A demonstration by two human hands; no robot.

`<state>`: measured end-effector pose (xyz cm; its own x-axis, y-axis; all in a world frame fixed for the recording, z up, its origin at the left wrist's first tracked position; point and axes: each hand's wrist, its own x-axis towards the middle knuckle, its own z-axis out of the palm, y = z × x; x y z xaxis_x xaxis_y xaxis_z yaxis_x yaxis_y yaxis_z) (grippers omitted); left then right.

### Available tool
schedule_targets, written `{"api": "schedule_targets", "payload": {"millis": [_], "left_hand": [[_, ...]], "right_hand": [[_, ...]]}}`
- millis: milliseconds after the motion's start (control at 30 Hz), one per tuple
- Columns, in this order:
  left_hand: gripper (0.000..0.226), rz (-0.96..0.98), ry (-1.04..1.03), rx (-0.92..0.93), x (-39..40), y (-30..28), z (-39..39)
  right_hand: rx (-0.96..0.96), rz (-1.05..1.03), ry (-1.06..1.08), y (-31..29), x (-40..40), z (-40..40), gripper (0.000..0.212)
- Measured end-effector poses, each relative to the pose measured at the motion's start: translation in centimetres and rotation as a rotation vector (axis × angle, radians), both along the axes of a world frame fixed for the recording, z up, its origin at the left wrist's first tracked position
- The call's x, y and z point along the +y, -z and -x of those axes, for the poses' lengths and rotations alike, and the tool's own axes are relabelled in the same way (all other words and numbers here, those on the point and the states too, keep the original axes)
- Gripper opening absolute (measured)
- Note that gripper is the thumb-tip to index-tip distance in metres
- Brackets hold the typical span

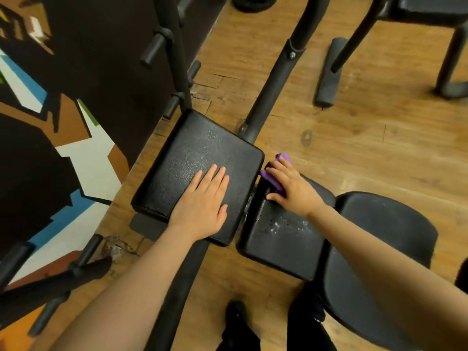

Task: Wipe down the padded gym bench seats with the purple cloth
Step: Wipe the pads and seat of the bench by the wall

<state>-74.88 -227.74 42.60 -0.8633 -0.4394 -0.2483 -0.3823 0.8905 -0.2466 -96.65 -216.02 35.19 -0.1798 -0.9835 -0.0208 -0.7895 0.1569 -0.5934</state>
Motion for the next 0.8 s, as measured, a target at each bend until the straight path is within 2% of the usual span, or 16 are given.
{"api": "schedule_targets", "payload": {"millis": [67,167,333,400,700,800], "left_hand": [[0.067,0.004,0.008,-0.003,-0.1,-0.1,0.1],[0.067,-0.006,0.009,-0.003,-0.1,0.2,0.2],[0.067,0.015,0.021,0.005,-0.1,0.5,0.1],[0.068,0.019,0.032,0.015,-0.1,0.7,0.0],[0.067,0.074,0.076,0.032,0.1,1.0,-0.4],[0.066,0.063,0.097,0.081,0.0,1.1,-0.4]], "right_hand": [[0.001,0.058,-0.035,-0.1,0.0,-1.5,0.051],[0.038,0.115,-0.251,0.8,1.1,-4.5,0.034],[0.139,0.131,-0.408,0.7,4.1,-8.3,0.039],[0.203,0.122,-0.409,0.3,4.5,-8.9,0.041],[0.233,0.066,-0.354,1.1,6.2,-12.7,0.043],[0.131,0.122,-0.325,0.8,6.8,-12.8,0.039]]}}
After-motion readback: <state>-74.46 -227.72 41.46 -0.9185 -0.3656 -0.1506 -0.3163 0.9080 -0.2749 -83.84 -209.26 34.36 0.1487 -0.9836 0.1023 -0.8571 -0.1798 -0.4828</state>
